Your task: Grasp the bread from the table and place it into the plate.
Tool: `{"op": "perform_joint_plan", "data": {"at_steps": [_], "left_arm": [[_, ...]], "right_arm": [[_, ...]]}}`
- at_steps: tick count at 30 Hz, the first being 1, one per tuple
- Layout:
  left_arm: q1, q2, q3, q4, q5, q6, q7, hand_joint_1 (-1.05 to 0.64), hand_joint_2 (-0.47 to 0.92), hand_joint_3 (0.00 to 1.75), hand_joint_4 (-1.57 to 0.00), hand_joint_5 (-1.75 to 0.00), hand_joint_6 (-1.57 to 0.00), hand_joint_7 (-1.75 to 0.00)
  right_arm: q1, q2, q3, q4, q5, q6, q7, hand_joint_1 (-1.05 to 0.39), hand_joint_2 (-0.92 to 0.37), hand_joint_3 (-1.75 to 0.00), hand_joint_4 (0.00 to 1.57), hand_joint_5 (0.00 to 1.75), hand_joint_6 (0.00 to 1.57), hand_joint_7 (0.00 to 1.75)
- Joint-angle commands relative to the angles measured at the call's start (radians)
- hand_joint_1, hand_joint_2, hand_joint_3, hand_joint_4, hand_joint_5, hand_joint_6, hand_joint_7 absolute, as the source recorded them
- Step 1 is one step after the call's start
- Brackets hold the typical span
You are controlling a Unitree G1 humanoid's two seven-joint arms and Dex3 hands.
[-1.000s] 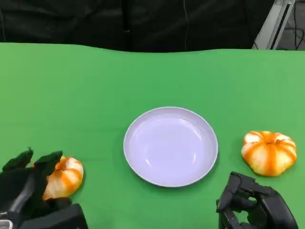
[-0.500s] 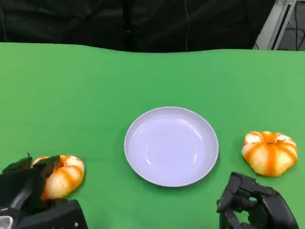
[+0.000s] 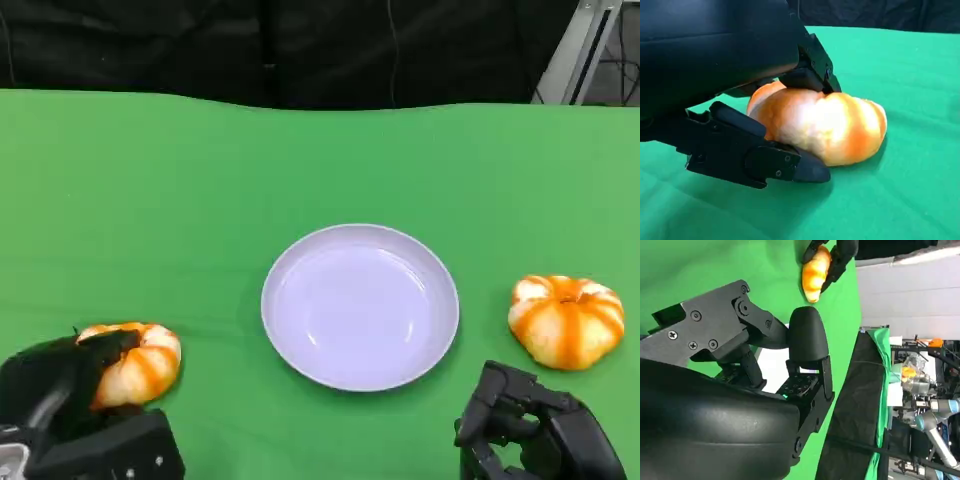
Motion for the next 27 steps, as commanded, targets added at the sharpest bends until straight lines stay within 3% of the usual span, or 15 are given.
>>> {"op": "perform_joint_plan", "data": {"at_steps": [1, 2, 3, 4, 6, 12, 18, 27], "left_arm": [[0.006, 0.007, 0.002, 0.024, -0.039, -0.046, -0.026, -0.12, 0.92, 0.35, -1.09, -0.53, -1.16, -0.18], [0.008, 0.009, 0.002, 0.017, -0.036, -0.049, -0.019, -0.11, 0.92, 0.37, -1.00, -0.79, -1.20, -0.20], [0.011, 0.011, 0.001, 0.008, -0.033, -0.049, -0.012, -0.15, 0.92, 0.30, -0.86, -1.25, -1.07, -0.57], [0.013, 0.012, 0.000, 0.002, -0.028, -0.048, -0.005, -0.17, 0.92, 0.25, -0.75, -1.54, -0.73, -1.25], [0.021, 0.012, 0.007, -0.026, -0.026, -0.032, -0.003, -0.19, 0.92, 0.22, -0.70, -1.70, -0.51, -1.64], [0.043, 0.015, 0.024, -0.110, -0.025, 0.005, -0.013, -0.16, 0.92, 0.28, -0.67, -1.75, -0.42, -1.74], [0.074, 0.024, 0.051, -0.270, -0.013, 0.057, -0.035, -0.13, 0.92, 0.35, -0.66, -1.75, -0.44, -1.75], [0.079, 0.021, 0.088, -0.449, 0.007, 0.078, -0.068, -0.09, 0.92, 0.31, -0.64, -1.75, -0.49, -1.75]], "right_arm": [[0.001, -0.008, -0.007, -0.001, 0.009, -0.007, 0.000, -0.13, -0.68, -1.00, 0.77, 1.75, 0.72, 1.51], [0.000, -0.008, -0.007, 0.000, 0.008, -0.010, 0.000, -0.13, -0.68, -1.00, 0.77, 1.75, 0.72, 1.51], [0.000, -0.008, -0.008, 0.002, 0.008, -0.011, 0.000, -0.13, -0.68, -1.00, 0.77, 1.75, 0.72, 1.51], [0.000, -0.008, -0.008, 0.003, 0.007, -0.012, -0.001, -0.14, -0.68, -1.00, 0.77, 1.75, 0.72, 1.51], [0.000, -0.007, -0.006, 0.001, 0.004, -0.010, -0.003, -0.14, -0.68, -1.00, 0.77, 1.75, 0.72, 1.51], [-0.001, -0.008, -0.006, -0.002, 0.005, -0.002, -0.003, -0.14, -0.68, -1.00, 0.77, 1.75, 0.72, 1.51], [0.000, -0.010, -0.009, 0.000, 0.004, -0.008, -0.002, -0.13, -0.68, -1.01, 0.77, 1.75, 0.72, 1.51], [0.003, -0.009, -0.007, -0.009, 0.005, 0.008, -0.003, -0.13, -0.68, -1.00, 0.76, 1.75, 0.72, 1.51]]}}
